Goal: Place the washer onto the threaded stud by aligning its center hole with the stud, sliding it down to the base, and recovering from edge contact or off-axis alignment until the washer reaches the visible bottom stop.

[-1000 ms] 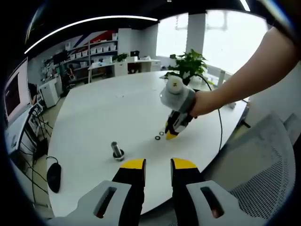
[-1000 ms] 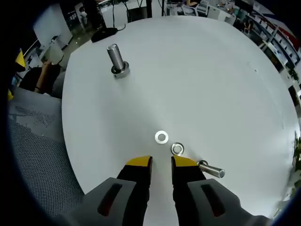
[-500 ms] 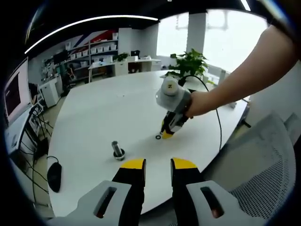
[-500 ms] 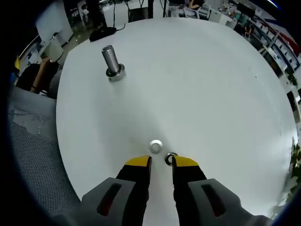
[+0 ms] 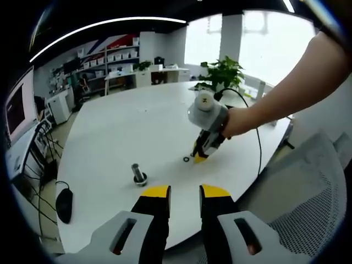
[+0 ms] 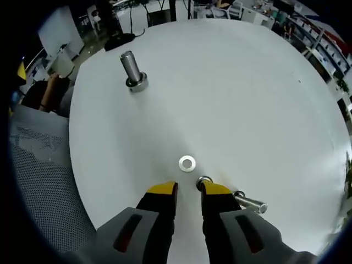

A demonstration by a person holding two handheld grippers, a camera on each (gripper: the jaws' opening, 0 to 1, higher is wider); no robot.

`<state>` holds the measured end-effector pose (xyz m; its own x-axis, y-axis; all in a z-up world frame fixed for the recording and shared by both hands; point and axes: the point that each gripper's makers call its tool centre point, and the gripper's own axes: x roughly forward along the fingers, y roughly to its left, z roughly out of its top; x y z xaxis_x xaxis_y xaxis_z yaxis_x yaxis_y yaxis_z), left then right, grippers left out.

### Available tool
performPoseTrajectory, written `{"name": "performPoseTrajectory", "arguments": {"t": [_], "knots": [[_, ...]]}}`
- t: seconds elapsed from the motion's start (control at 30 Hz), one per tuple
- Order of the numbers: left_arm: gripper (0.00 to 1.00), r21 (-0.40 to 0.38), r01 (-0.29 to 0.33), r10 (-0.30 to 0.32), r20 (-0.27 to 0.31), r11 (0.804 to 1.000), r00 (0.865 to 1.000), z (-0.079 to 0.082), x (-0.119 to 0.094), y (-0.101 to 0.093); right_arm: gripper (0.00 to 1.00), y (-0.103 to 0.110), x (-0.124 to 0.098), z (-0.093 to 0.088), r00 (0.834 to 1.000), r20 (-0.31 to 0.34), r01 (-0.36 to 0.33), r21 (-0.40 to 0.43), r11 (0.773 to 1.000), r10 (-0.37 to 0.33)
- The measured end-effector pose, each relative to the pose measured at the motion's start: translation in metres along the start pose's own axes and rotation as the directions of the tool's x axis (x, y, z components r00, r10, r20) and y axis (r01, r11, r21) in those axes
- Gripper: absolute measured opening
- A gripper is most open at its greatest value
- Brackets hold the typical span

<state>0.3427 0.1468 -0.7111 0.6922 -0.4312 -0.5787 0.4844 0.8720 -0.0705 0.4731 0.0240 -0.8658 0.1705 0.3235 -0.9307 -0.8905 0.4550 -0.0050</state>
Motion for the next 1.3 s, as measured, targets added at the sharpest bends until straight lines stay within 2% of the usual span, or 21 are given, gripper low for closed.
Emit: {"name": "performPoseTrajectory", "arguments": {"t": [0.17,0.23,0.37,0.53,0.63,0.83,1.03,1.17,1.3], "knots": [[0.19,0.002,0.0,0.0,-0.003,1.0,1.0,-0.001,0.001,0.0,0.18,0.007,-0.003,-0.005,1.0,0.013,-0.023,0.042,0.999,0.023],[0.19,0.002,-0.001,0.001,-0.002,1.0,1.0,0.0,0.0,0.0,0.18,0.003,-0.006,-0.003,0.999,0.038,0.014,-0.004,1.0,-0.014],[0.19,0.004,-0.003,0.003,-0.003,1.0,1.0,-0.001,0.0,0.0,0.18,-0.002,-0.011,-0.003,0.998,0.053,0.038,0.006,0.999,-0.038],[0.19,0.007,-0.004,0.004,-0.005,1.0,1.0,-0.001,0.0,0.0,0.19,-0.008,-0.009,-0.007,0.999,0.025,0.047,0.003,0.999,-0.047],[0.19,0.005,-0.008,0.008,-0.007,1.0,1.0,-0.002,0.0,0.0,0.2,-0.009,-0.007,-0.003,0.998,0.047,0.038,0.017,0.999,-0.038],[0.19,0.006,-0.009,0.009,-0.01,1.0,1.0,-0.002,0.0,0.001,0.2,-0.007,-0.002,-0.008,1.0,0.005,0.022,0.012,1.0,-0.022],[0.19,0.005,-0.011,0.011,-0.01,1.0,1.0,-0.002,0.0,0.001,0.19,-0.006,-0.002,-0.008,1.0,0.019,0.018,0.018,1.0,-0.018],[0.18,0.006,-0.011,0.011,-0.011,1.0,1.0,-0.003,0.0,0.001,0.16,-0.006,-0.001,-0.007,1.0,0.017,0.016,-0.005,1.0,-0.016],[0.18,0.006,-0.009,0.009,-0.009,1.0,1.0,-0.002,0.0,0.001,0.15,-0.005,-0.001,-0.006,1.0,-0.017,0.014,-0.022,1.0,-0.015]]}}
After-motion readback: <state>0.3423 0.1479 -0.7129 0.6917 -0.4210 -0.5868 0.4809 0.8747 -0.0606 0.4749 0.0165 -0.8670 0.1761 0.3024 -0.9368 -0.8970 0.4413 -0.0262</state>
